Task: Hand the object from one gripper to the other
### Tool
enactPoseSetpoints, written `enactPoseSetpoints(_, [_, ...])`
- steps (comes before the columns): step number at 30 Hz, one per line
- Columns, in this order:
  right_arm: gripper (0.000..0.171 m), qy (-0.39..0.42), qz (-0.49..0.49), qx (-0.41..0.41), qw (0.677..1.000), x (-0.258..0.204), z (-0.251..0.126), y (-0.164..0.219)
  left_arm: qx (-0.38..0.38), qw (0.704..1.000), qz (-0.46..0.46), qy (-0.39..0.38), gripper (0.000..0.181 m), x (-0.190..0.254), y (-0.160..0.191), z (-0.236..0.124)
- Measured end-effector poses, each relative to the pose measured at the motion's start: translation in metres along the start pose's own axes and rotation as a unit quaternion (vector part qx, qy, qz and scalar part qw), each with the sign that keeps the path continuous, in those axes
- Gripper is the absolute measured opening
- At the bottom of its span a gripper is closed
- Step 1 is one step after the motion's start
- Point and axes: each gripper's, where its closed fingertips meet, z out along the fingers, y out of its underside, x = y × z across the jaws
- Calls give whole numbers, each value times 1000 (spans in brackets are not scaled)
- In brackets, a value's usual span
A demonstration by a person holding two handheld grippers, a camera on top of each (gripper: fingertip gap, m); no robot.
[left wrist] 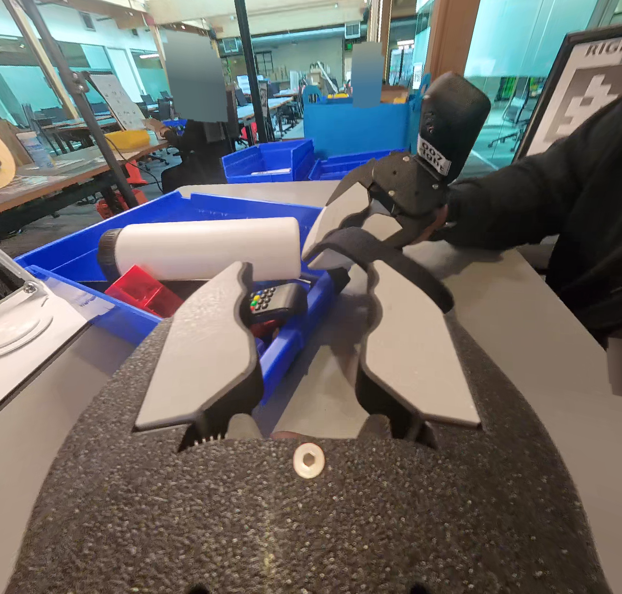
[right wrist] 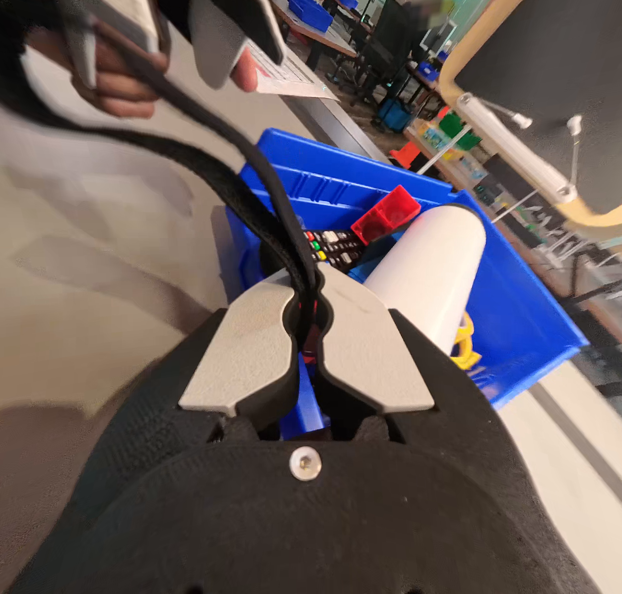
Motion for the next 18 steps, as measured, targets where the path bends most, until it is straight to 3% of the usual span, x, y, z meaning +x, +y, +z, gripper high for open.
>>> enactPoseSetpoints(3, [3,39,-83,1,996,10,-5,9,-26,1000,4,8,70,8,5,8])
enactPoseSetpoints(7, [3,85,-169,17,982,21,-12,17,-45,995,-87,35,67,24,8,37])
enactPoseSetpoints(13, [3,136,-252,74,955,19,-30,1,-147,978,-143,46,63,55,43,82])
enactPoseSetpoints(18, [3,172,-300,132,929,10,-44,-21,-135,952,-243,130,42,82,41,90])
